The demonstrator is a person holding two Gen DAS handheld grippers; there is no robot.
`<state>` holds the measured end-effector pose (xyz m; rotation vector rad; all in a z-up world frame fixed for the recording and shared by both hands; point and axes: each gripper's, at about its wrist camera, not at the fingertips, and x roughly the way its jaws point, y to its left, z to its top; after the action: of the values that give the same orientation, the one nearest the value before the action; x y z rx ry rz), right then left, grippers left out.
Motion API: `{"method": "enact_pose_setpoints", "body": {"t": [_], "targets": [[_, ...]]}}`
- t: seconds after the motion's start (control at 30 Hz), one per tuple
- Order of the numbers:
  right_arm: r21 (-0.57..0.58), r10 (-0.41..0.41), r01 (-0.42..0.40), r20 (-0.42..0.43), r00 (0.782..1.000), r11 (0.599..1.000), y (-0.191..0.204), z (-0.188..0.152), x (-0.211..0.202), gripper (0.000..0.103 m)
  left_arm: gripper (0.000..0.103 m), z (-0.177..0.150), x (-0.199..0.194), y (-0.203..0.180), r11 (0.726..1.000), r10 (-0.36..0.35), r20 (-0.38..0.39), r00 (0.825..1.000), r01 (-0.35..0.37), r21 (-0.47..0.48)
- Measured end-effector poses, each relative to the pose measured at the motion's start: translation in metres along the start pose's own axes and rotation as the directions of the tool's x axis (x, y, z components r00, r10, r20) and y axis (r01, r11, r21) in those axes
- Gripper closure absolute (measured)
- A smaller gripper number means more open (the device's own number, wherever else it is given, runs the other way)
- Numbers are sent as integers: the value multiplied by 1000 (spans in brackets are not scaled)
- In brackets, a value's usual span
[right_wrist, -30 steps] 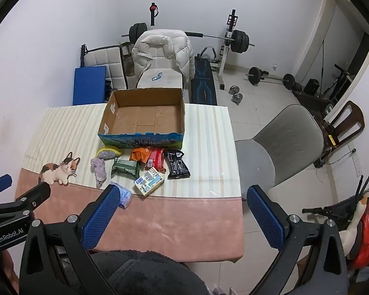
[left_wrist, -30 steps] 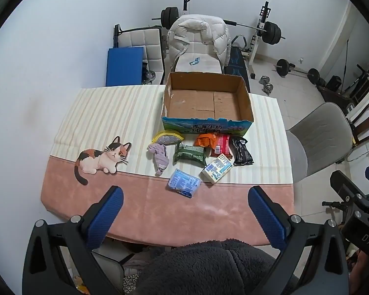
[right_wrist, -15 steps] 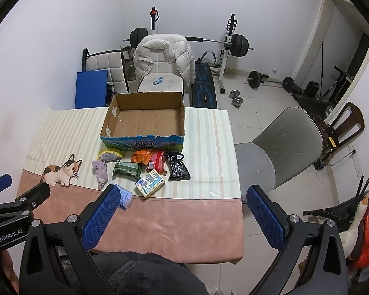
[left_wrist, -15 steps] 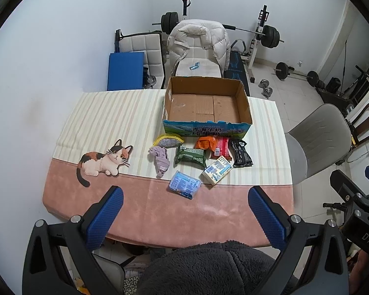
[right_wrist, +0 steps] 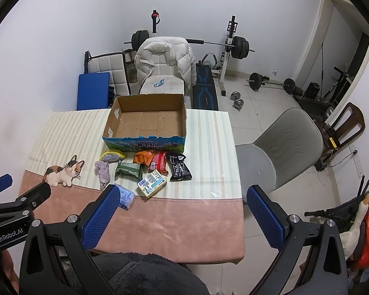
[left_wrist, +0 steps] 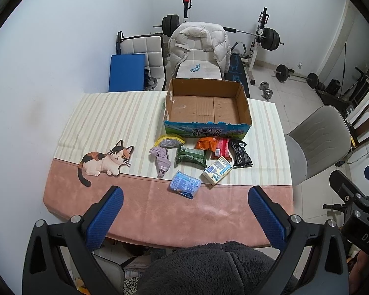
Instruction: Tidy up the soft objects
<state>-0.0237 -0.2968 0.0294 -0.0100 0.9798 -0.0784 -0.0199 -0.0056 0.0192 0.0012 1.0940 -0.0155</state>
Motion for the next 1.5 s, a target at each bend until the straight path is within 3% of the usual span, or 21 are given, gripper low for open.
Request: {"method": "enact_pose_setpoints", "body": {"t": [1.5], "targets": [[21, 23, -23, 17, 1000, 999, -4, 8, 2, 0, 0, 12, -15, -2, 1000, 0, 11, 1000, 0, -9]]}}
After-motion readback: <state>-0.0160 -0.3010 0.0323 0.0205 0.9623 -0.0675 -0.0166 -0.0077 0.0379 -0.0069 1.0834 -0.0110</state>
